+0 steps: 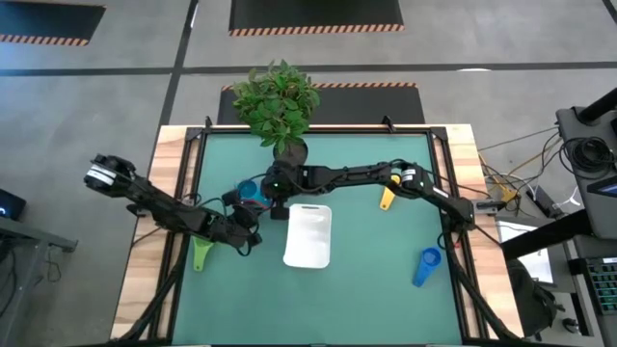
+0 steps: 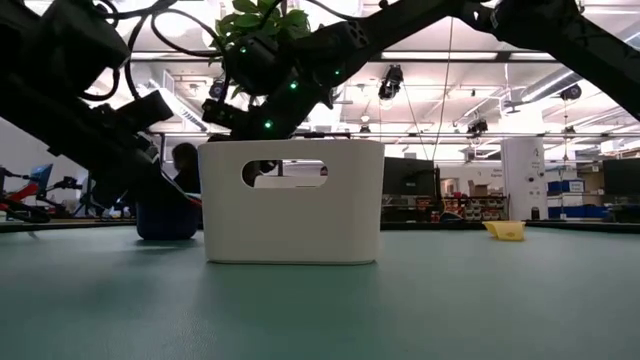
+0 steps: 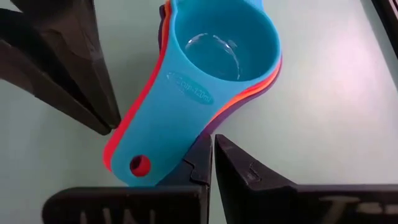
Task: Nest measuring cups in basket
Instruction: Stack the light blue measuring cup on top of the red measuring cup
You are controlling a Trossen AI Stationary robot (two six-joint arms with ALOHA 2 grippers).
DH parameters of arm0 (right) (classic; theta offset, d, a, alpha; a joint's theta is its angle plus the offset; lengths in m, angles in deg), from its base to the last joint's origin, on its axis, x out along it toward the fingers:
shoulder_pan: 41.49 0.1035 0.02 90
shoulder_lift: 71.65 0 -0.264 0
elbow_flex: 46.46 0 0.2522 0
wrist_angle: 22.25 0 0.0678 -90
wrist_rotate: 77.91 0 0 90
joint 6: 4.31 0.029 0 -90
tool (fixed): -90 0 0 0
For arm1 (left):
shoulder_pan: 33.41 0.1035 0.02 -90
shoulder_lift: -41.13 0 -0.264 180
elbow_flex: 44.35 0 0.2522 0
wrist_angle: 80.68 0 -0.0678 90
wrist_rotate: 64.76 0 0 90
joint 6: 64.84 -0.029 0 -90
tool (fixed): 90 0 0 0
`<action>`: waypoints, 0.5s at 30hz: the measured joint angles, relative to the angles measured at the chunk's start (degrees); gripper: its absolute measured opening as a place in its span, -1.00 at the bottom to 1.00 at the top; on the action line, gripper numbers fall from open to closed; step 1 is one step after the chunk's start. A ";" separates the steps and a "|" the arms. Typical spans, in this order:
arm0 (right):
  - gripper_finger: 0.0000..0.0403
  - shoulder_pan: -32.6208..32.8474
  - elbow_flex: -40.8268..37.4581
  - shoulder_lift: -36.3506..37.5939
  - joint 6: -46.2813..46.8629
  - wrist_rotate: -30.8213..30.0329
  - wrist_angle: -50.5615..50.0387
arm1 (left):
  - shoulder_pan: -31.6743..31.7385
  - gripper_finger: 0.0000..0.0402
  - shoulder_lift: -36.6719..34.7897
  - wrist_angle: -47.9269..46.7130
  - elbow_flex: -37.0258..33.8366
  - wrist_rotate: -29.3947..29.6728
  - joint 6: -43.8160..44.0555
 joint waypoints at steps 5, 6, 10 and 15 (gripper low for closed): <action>-0.96 -0.04 0.02 0.00 0.00 -0.02 -0.01 | 0.02 -1.00 -0.74 -0.08 0.00 -0.01 -0.06; -0.96 -0.04 0.02 0.00 0.00 -0.02 0.01 | 0.02 -1.00 -0.74 -0.04 0.00 0.01 -0.08; -0.96 0.21 0.02 0.00 0.00 -0.01 -0.01 | 0.02 -1.00 -0.68 -0.06 0.00 0.23 -0.04; -0.96 0.33 0.04 0.00 0.02 -0.02 -0.01 | 0.07 -1.00 -0.74 -0.06 0.00 1.56 -0.02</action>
